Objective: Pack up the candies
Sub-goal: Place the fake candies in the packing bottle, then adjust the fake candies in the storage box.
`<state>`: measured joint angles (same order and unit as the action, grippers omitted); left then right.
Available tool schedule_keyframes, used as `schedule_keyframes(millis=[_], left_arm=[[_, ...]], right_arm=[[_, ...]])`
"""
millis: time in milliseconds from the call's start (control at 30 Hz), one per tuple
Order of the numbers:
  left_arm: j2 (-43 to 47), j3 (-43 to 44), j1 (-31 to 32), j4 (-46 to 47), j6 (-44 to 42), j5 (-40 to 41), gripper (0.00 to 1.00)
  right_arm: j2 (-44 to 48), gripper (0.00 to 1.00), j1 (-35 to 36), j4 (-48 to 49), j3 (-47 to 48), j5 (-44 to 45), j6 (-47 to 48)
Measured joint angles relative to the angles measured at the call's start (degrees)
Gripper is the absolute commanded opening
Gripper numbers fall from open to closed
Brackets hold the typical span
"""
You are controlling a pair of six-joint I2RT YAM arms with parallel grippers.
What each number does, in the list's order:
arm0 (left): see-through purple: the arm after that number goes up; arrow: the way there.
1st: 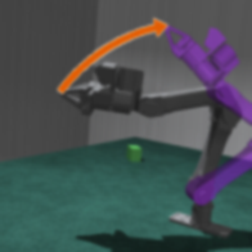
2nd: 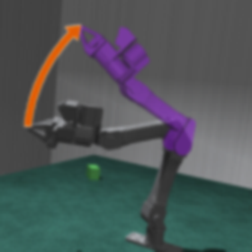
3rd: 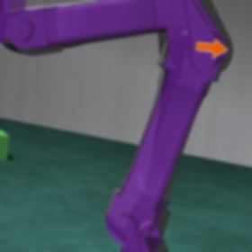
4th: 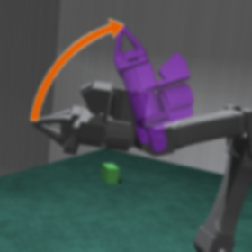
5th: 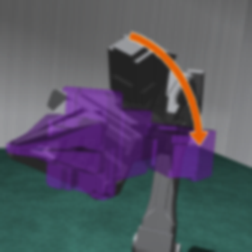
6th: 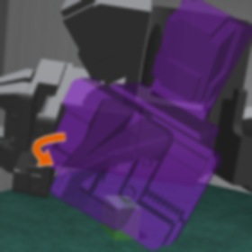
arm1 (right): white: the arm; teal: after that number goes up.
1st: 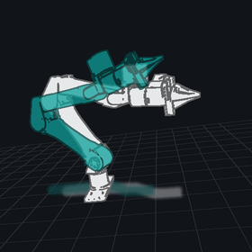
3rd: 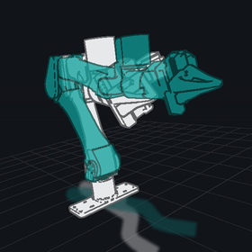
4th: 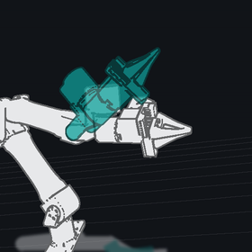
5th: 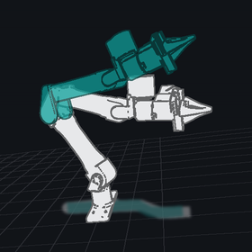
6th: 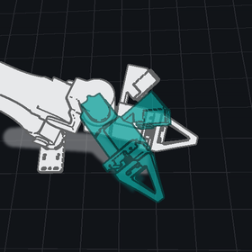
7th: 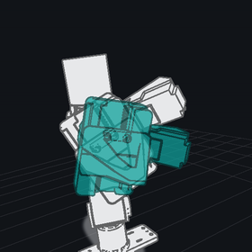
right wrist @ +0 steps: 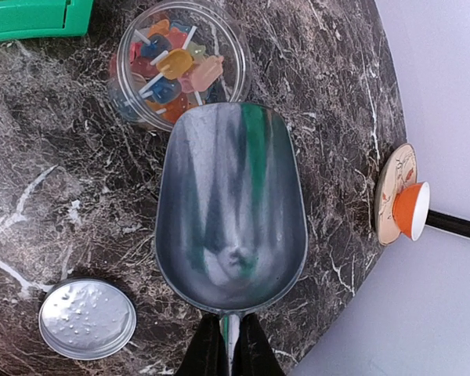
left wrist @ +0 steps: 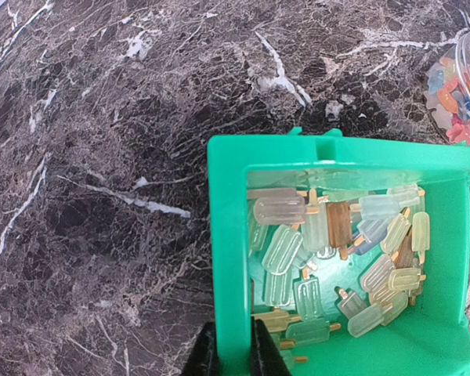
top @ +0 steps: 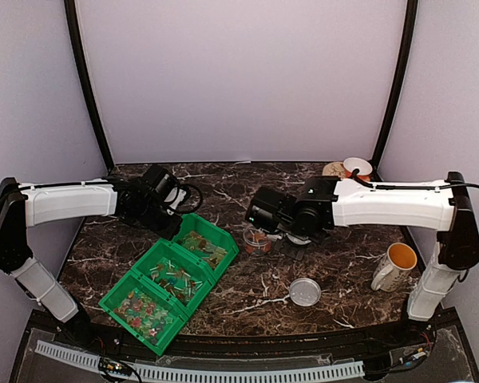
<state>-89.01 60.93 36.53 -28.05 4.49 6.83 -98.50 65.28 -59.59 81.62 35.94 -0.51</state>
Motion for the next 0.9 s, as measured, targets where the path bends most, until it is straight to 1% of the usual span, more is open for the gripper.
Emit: schedule_keyframes(millis=[233,400,600,733,900], left_arm=[[0.0,0.02,0.0,-0.02,0.02,-0.02,0.0],[0.0,0.07,0.0,-0.07,0.02,-0.09,0.0],[0.0,0.11,0.0,-0.13,0.02,-0.46,0.0],[0.0,0.07,-0.63,0.66,0.02,-4.04,0.0],[0.0,-0.22,-3.69,1.88,0.61,-10.75,0.0]], right_arm=[[-1.99,0.0,0.74,-3.65,3.89,2.08,0.68],[-2.08,0.0,1.51,-4.37,6.69,3.43,2.32],[-2.78,0.0,5.33,-3.63,12.35,3.8,6.73],[-4.33,0.0,7.19,-2.45,14.25,3.8,8.81],[-3.63,0.0,7.32,1.27,14.05,3.8,9.49]])
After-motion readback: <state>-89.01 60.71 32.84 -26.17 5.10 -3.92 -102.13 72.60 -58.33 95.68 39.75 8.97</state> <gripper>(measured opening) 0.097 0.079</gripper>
